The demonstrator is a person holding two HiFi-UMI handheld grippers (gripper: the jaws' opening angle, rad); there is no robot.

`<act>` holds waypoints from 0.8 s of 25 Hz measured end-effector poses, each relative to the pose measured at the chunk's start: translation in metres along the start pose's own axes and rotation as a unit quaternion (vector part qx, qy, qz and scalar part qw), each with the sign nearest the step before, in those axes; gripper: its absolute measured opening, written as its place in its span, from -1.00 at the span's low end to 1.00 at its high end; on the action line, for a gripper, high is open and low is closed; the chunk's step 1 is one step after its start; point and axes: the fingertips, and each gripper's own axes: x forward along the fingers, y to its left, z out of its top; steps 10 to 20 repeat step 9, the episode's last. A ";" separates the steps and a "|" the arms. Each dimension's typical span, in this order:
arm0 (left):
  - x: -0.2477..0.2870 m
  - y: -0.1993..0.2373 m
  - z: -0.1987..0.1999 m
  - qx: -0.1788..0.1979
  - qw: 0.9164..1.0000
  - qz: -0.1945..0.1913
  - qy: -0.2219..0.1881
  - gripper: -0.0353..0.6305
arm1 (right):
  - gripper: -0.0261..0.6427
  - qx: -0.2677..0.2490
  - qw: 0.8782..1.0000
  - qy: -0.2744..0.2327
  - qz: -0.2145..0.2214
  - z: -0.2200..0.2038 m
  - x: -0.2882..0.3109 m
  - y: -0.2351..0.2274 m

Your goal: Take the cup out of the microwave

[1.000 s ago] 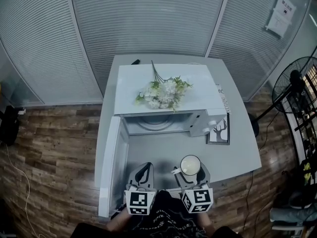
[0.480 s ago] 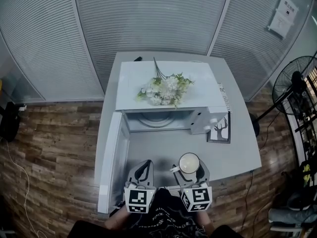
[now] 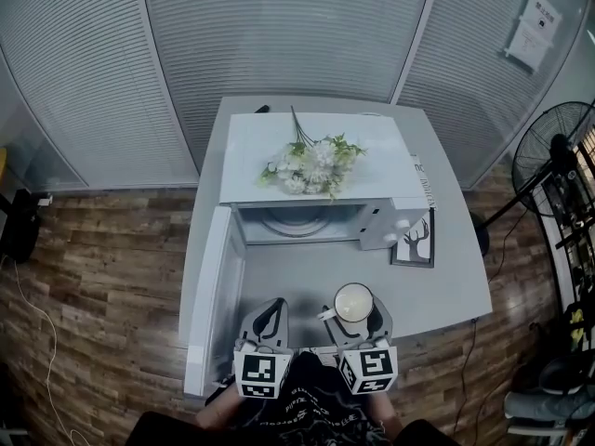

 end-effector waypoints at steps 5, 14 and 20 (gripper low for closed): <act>-0.002 0.001 -0.002 0.002 1.000 0.005 0.002 -0.88 | 0.21 -0.006 1.000 0.000 0.007 0.001 0.001 0.003; -0.002 0.001 -0.003 0.002 1.000 0.007 0.003 -0.88 | 0.21 -0.008 1.000 0.001 0.009 0.000 0.001 0.003; -0.002 0.001 -0.003 0.002 1.000 0.007 0.003 -0.88 | 0.21 -0.008 1.000 0.001 0.009 0.000 0.001 0.003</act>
